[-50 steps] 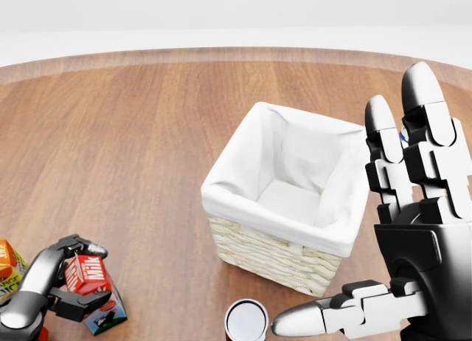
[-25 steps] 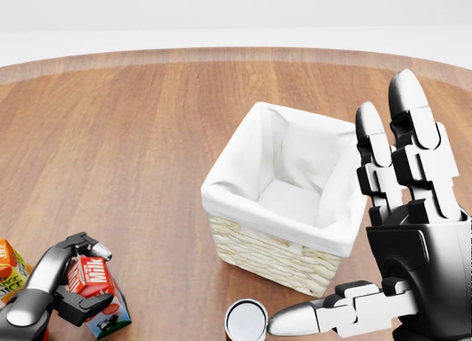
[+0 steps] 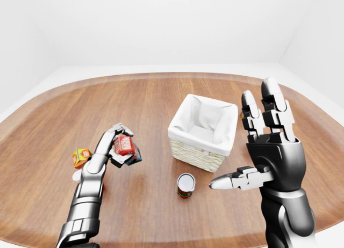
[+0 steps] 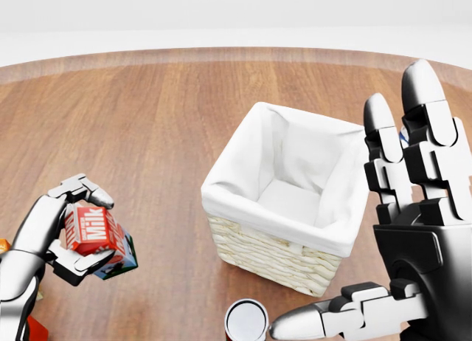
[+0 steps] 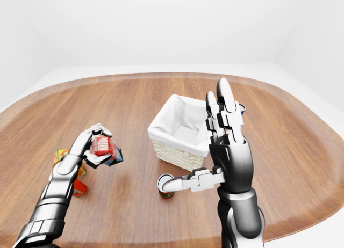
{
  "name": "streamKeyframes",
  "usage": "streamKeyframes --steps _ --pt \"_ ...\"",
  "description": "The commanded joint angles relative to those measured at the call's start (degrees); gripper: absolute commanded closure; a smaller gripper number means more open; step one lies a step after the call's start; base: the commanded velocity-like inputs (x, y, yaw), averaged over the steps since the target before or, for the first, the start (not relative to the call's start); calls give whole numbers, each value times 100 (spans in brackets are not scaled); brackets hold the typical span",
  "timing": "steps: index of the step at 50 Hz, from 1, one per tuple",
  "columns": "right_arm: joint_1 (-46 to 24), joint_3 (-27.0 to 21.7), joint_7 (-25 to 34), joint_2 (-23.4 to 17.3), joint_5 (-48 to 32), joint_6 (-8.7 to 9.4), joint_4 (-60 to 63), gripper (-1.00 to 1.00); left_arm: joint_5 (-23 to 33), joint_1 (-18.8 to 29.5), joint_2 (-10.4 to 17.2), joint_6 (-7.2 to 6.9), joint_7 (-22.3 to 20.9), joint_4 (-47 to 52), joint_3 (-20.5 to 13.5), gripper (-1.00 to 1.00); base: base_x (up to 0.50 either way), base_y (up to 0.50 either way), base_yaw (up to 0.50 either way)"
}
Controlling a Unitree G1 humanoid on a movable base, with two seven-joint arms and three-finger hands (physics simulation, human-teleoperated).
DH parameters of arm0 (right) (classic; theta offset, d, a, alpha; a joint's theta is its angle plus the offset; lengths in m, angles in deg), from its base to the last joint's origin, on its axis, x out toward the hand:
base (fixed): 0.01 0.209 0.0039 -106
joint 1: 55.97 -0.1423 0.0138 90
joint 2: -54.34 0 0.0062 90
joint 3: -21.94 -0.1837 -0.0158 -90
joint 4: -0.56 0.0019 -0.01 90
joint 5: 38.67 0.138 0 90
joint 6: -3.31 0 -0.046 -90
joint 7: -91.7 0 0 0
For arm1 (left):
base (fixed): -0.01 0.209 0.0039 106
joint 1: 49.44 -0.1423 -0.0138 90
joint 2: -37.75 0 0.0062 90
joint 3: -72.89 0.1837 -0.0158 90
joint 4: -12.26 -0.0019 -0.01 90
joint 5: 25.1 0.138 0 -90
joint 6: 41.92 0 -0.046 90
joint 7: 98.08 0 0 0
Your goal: Pick the milk and place it in the basket.
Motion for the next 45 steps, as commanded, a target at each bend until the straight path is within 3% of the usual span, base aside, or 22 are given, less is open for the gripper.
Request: streamKeyframes --steps 1,17,26,31,45 --pt "-4 -26 12 3 21 0 39 -100 64 -158 -105 -537 -337 1766 -187 100 0 0 0" --pt "12 -10 15 2 16 0 22 -100 260 470 -44 -554 -725 2859 -130 100 0 0 0" --pt "19 34 10 2 1 0 17 -100 544 1362 99 -554 -1150 3648 87 100 0 0 0" --pt "25 44 7 -5 -3 0 57 -100 655 1730 95 -554 -1218 3560 113 100 0 0 0" --pt "20 58 -9 -5 -2 0 85 -100 753 2155 -102 -554 -1110 3052 309 100 0 0 0"
